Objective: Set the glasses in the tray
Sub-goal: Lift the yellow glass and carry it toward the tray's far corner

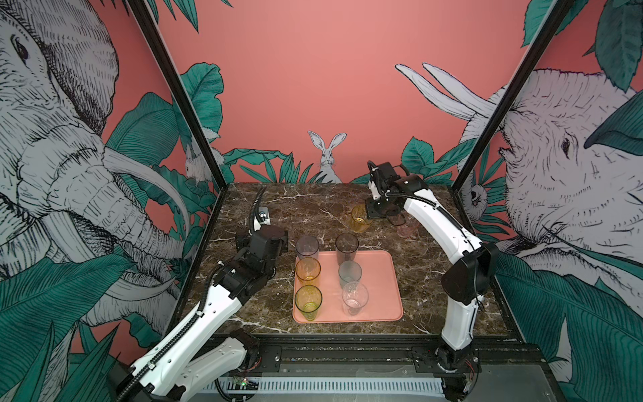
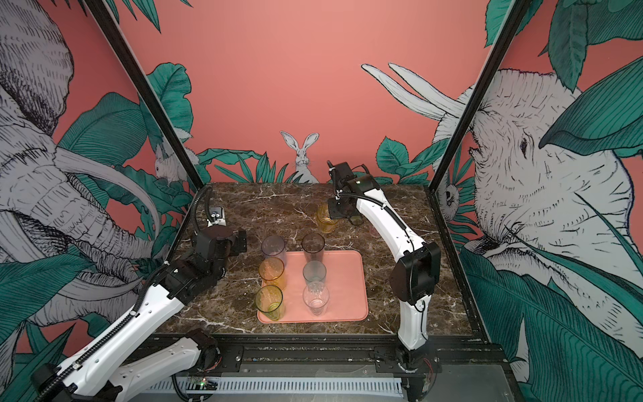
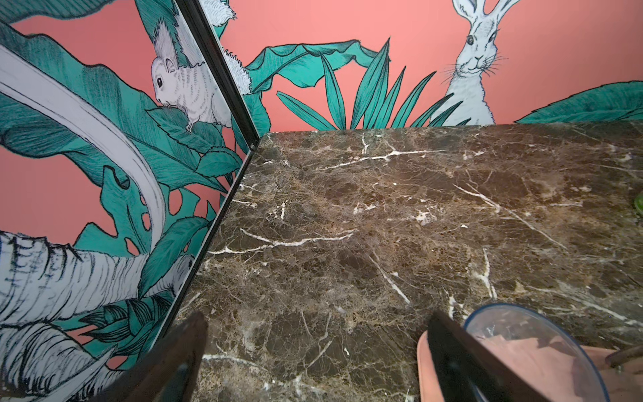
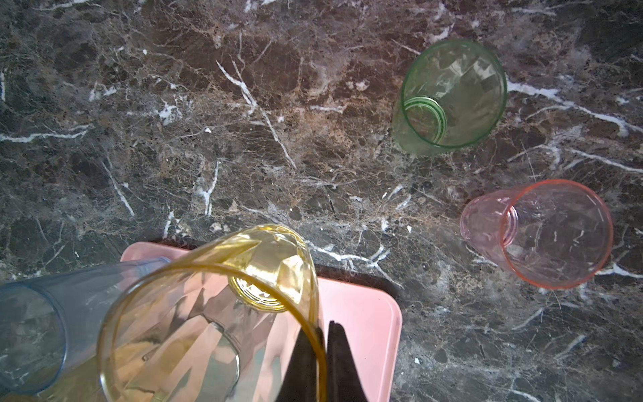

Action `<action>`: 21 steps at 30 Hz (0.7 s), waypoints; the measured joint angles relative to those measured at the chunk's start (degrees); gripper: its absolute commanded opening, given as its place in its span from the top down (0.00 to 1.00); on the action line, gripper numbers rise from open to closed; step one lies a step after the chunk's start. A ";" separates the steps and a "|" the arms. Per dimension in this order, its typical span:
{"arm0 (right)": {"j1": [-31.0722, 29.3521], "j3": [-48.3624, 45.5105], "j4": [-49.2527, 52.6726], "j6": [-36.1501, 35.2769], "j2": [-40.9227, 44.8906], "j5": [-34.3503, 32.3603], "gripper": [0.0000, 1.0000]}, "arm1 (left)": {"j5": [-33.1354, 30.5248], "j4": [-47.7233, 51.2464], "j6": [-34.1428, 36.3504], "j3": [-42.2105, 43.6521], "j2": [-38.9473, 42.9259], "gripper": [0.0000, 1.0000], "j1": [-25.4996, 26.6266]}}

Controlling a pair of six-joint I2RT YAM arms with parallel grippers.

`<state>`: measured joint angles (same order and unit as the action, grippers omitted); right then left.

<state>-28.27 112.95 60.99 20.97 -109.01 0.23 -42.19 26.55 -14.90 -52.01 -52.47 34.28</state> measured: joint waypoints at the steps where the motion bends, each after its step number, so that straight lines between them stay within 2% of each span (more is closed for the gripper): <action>1: 0.09 -1.07 -0.33 -0.02 0.72 -0.15 1.00 | 0.04 0.00 -0.09 0.00 0.00 0.01 0.02; 12: 0.98 -13.16 -3.37 0.07 8.55 -1.42 1.00 | 0.87 -0.09 -0.13 0.00 -0.24 0.01 0.00; 21: 1.33 -20.59 -5.97 0.44 10.82 -1.62 1.00 | 1.57 -0.31 -0.13 0.00 -1.77 0.01 0.00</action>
<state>-26.94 92.36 55.02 21.41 -98.19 -1.39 -40.62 26.24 -15.03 -52.01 -54.24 34.28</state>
